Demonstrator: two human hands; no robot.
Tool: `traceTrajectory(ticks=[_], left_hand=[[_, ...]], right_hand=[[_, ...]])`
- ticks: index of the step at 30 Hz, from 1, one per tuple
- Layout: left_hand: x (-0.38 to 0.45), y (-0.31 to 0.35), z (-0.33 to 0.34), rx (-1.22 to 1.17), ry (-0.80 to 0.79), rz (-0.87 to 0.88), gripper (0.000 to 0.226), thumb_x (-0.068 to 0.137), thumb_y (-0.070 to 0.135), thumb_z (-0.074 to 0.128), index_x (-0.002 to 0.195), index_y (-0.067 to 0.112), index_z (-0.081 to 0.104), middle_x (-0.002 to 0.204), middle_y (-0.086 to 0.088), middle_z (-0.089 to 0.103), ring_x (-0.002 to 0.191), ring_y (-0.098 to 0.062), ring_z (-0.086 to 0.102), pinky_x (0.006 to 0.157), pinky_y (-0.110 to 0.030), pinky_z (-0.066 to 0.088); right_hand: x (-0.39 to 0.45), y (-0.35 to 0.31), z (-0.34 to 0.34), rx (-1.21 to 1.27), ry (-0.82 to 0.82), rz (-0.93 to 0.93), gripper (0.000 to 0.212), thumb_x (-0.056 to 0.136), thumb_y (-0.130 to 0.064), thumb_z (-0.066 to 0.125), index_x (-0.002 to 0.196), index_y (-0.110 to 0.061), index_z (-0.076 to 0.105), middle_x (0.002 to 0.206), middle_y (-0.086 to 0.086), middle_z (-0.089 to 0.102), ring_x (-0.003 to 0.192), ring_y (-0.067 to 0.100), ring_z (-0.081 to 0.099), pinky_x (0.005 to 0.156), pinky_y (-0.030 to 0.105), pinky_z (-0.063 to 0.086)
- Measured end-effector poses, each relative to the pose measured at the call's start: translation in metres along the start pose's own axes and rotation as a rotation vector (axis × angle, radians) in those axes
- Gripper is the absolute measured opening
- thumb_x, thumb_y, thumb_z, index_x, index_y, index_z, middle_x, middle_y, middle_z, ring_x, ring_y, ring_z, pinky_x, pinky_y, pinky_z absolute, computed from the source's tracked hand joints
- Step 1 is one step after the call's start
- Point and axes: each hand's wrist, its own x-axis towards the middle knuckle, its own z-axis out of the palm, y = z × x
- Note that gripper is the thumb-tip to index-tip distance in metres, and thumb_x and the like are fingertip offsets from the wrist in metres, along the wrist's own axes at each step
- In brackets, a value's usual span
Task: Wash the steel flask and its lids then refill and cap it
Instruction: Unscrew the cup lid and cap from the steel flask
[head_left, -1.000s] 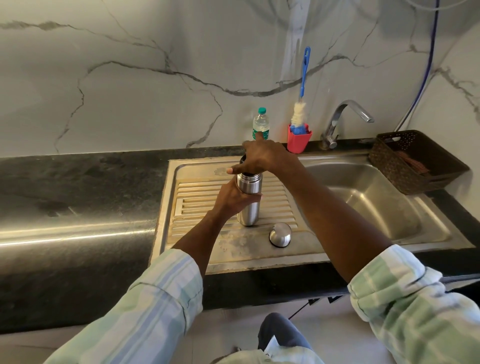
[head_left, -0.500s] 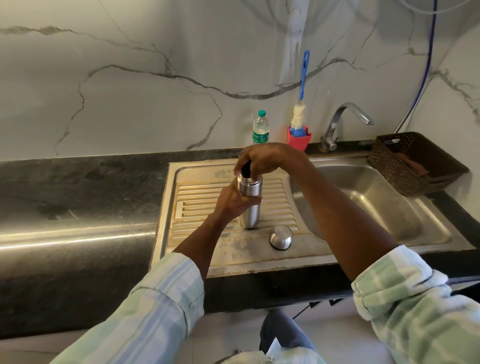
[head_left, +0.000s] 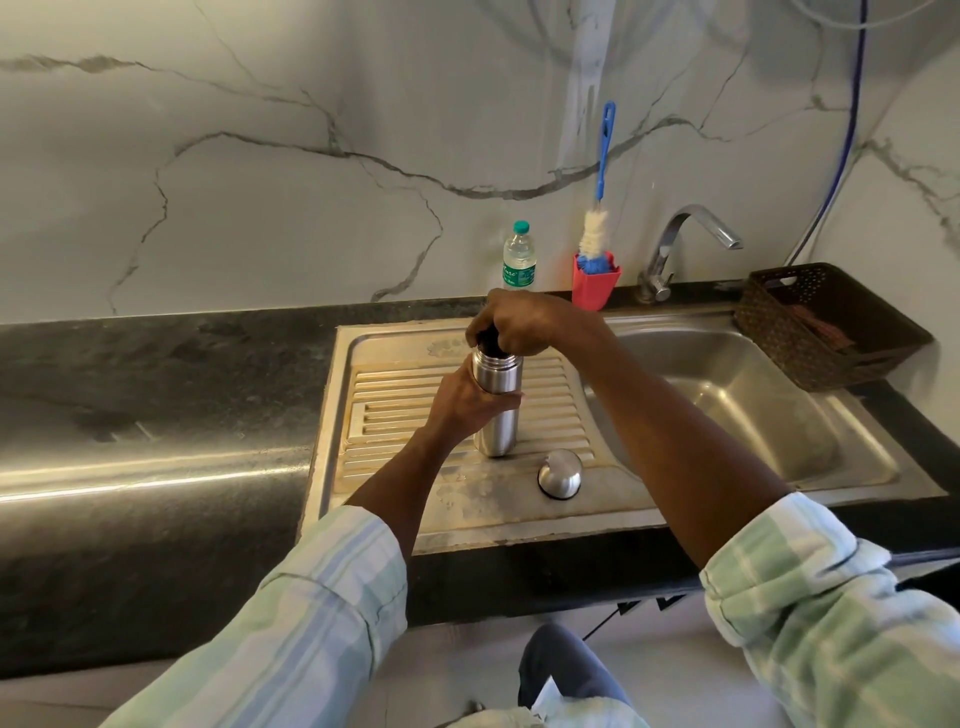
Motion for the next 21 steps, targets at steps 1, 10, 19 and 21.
traceTrajectory(ticks=[1, 10, 19, 21], left_hand=[[0.000, 0.000, 0.000, 0.001, 0.000, 0.008, 0.079, 0.065, 0.044, 0.090, 0.132, 0.028, 0.051, 0.112, 0.005, 0.066, 0.098, -0.016, 0.066, 0.084, -0.029, 0.057], [-0.001, 0.003, -0.001, -0.015, -0.003, 0.005, 0.077, 0.066, 0.040, 0.089, 0.132, 0.025, 0.053, 0.112, 0.005, 0.066, 0.096, -0.013, 0.064, 0.083, -0.029, 0.056], [-0.002, 0.003, 0.000, -0.013, 0.001, -0.010, 0.074, 0.065, 0.041, 0.090, 0.128, 0.029, 0.053, 0.104, 0.010, 0.064, 0.092, -0.012, 0.065, 0.077, -0.024, 0.054], [-0.002, 0.004, 0.000, -0.006, 0.003, -0.008, 0.075, 0.066, 0.041, 0.090, 0.129, 0.026, 0.053, 0.104, 0.010, 0.063, 0.091, -0.012, 0.064, 0.076, -0.022, 0.053]], right_hand=[[0.000, 0.000, 0.000, -0.019, -0.010, -0.009, 0.040, 0.094, 0.001, 0.051, 0.127, -0.017, 0.064, 0.137, 0.005, 0.051, 0.109, 0.020, 0.049, 0.084, 0.027, 0.048], [0.008, 0.008, 0.006, -0.033, 0.090, 0.227, 0.078, 0.081, -0.067, 0.062, 0.139, -0.017, 0.048, 0.136, 0.009, 0.050, 0.119, 0.029, 0.052, 0.090, 0.038, 0.046], [-0.001, 0.000, 0.002, 0.030, 0.000, 0.036, 0.044, 0.094, -0.002, 0.053, 0.136, -0.017, 0.054, 0.138, 0.009, 0.050, 0.114, 0.026, 0.052, 0.078, 0.025, 0.043], [-0.001, 0.001, 0.002, 0.006, 0.001, -0.024, 0.036, 0.094, 0.000, 0.050, 0.124, -0.016, 0.063, 0.132, 0.009, 0.055, 0.100, 0.022, 0.051, 0.068, 0.021, 0.041]])
